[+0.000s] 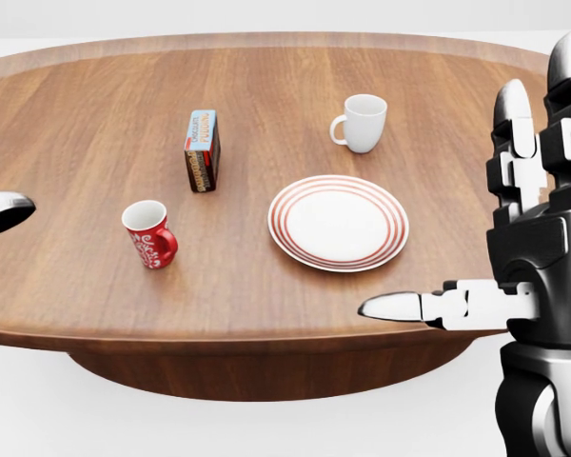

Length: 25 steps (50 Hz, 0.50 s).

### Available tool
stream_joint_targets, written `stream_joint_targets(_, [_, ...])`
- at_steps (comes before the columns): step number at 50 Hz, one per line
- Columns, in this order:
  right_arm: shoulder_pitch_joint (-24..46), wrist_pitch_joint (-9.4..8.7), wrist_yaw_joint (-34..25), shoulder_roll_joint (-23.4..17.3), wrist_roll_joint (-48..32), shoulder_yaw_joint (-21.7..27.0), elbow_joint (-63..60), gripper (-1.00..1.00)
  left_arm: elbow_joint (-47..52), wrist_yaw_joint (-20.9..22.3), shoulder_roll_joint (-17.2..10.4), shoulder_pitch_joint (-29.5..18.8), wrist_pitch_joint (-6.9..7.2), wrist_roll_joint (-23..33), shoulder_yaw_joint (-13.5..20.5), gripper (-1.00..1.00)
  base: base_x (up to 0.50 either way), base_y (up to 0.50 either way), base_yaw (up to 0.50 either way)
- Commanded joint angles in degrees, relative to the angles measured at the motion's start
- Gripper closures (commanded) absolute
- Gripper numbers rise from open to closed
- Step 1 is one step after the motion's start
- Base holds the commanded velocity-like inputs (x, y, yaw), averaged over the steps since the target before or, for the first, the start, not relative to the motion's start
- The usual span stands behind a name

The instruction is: Pick up the red mug and put it on the plate

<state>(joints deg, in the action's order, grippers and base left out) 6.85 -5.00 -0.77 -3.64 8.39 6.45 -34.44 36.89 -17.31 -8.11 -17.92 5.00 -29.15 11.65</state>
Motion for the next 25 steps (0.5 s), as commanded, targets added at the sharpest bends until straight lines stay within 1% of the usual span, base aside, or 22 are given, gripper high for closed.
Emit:
stream_joint_targets(1, [0.02,0.0,-0.84,0.06,-0.37,-0.08,-1.65,-1.0,0.56,-0.86,-0.64,-0.85,0.0,-1.12,0.48,-1.0,0.0,0.5,0.0])
stream_joint_targets(25, [-0.49,0.0,-1.16,0.31,-0.78,0.0,-1.67,-1.0,-0.06,-0.47,-0.85,-0.76,0.0,-0.82,0.66,-1.0,0.0,0.5,0.0])
